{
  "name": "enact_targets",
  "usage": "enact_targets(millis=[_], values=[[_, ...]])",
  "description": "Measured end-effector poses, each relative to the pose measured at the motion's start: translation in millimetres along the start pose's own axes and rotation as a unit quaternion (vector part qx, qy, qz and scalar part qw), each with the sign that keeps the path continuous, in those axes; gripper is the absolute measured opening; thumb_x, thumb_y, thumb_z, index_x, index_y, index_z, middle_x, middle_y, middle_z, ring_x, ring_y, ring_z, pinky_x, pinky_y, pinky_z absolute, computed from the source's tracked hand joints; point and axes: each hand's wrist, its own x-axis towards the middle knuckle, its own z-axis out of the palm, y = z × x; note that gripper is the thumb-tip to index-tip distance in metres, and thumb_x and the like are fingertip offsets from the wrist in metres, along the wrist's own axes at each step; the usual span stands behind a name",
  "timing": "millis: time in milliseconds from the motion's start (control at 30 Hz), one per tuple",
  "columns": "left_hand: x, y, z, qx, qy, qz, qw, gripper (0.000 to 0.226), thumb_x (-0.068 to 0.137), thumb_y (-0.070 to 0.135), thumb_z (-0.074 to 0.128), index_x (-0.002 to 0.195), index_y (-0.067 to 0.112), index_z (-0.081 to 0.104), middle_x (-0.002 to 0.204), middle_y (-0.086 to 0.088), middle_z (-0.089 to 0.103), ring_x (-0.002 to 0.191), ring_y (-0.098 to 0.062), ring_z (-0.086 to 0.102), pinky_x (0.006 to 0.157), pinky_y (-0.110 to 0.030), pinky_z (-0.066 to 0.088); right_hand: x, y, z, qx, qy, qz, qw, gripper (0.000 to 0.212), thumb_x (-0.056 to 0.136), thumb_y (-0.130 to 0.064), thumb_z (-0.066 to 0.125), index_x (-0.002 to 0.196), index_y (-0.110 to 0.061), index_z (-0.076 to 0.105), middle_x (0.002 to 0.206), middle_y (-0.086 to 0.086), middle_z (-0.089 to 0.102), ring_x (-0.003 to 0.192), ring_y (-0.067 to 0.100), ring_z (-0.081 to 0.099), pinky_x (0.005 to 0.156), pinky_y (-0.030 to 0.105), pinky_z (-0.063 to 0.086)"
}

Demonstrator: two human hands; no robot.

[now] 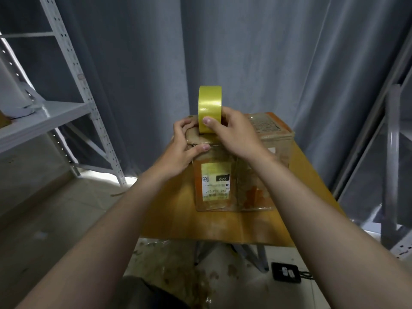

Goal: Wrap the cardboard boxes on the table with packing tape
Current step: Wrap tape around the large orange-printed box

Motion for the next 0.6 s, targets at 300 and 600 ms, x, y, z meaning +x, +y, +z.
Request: enact_targets(millis=[300, 600], values=[[11, -2, -3, 0.019, -0.007, 0.010, 1.000, 0.075, 0.098, 0.023, 0.070, 0.149, 0.013, 0.015, 0.150, 0.008, 0.038, 0.130, -0.018, 0.057, 0.099, -0.031, 0.055, -27, -6, 4, 0.223, 0.079, -0.044, 0.971, 0.029, 0.102, -0.029, 0.063, 0.073, -0.025, 0.060, 0.061, -0.016, 0.057, 0.058, -0.001, 0.053, 0.055, 0.016, 0.041], [4, -9, -12, -0.011, -0.050, 0.038, 0.998, 0.025, 0.111, 0.043, 0.040, 0.133, 0.030, 0.035, 0.158, 0.003, 0.038, 0.126, -0.005, 0.057, 0.085, -0.014, 0.053, -54, 1, 18, 0.235, 0.075, -0.071, 0.967, 0.020, 0.102, -0.021, 0.059, 0.108, -0.008, 0.072, 0.094, 0.009, 0.075, 0.088, 0.020, 0.071, 0.077, 0.034, 0.057]])
